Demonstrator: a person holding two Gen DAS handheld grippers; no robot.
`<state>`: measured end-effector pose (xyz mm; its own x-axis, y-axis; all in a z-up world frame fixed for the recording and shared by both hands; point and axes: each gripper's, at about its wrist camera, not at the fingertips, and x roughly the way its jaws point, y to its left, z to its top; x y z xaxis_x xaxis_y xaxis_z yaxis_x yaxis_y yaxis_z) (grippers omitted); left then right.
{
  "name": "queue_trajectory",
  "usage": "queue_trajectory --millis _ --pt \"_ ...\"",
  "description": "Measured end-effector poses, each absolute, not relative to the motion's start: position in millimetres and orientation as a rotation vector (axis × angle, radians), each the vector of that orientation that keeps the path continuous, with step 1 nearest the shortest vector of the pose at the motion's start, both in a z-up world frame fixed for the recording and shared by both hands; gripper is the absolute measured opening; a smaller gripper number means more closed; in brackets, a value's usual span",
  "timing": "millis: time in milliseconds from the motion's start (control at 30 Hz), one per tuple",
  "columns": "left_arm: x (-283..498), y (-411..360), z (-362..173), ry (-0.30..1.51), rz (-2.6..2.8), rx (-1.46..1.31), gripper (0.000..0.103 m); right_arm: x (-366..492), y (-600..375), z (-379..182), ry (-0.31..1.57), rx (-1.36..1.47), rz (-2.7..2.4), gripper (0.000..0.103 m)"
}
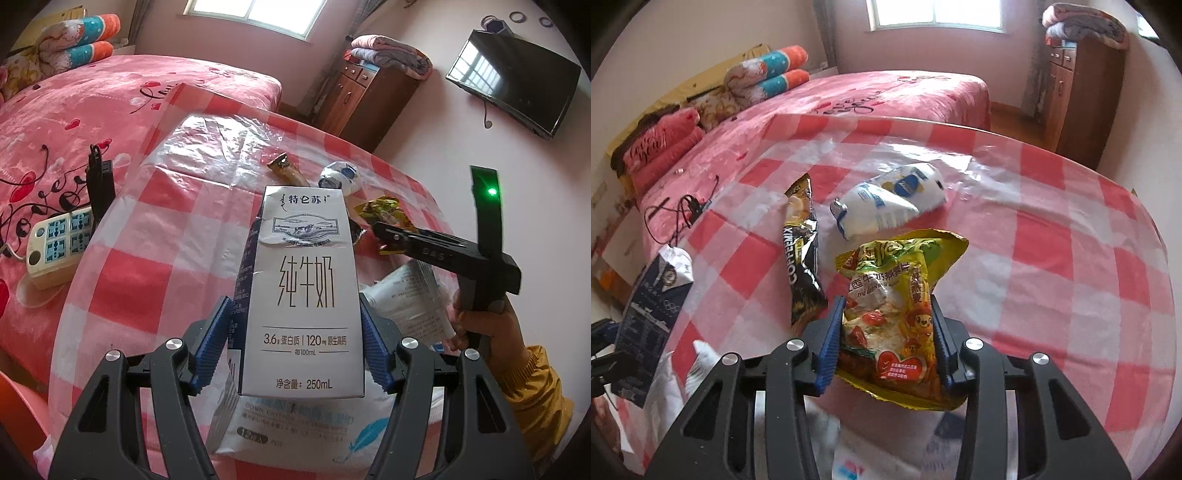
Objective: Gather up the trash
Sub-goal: 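Carry the carton and yellow snack bag toward the orange bucket with both tools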
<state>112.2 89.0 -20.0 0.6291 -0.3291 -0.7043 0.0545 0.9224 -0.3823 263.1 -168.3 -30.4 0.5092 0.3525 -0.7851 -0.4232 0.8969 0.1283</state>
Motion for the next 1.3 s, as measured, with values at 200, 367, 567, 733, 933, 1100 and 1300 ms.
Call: queue_trajectory --millis 200,367,567,733,933,1100,1300 --pt "100.0 88.1 -20.0 0.865 -0.226 -0.343 0.067 234.5 -188.1 -15.6 0.875 -0.009 0.454 0.043" --pt "91.0 86.6 -19.8 0.867 -0.231 -0.340 0.067 213.1 -199.4 -2.4 0.836 0.038 0.435 0.043" --pt "74.6 89.1 -18.4 0.860 -0.239 -0.344 0.067 187.1 -209.9 14.5 0.784 0.083 0.416 0.043" --pt "59.9 93.7 -16.2 0.851 -0.241 -0.346 0.067 165.8 -207.9 23.5 0.764 0.092 0.425 0.043" --pt "42.8 104.5 -15.7 0.845 -0.230 -0.354 0.067 139.0 -194.8 26.5 0.770 0.106 0.465 0.043" --pt "29.8 114.9 -14.3 0.833 -0.214 -0.356 0.067 119.1 -176.3 21.5 0.801 0.109 0.513 0.043" --pt "13.8 131.6 -12.1 0.813 -0.178 -0.346 0.067 96.5 -146.0 13.5 0.841 0.094 0.576 0.043"
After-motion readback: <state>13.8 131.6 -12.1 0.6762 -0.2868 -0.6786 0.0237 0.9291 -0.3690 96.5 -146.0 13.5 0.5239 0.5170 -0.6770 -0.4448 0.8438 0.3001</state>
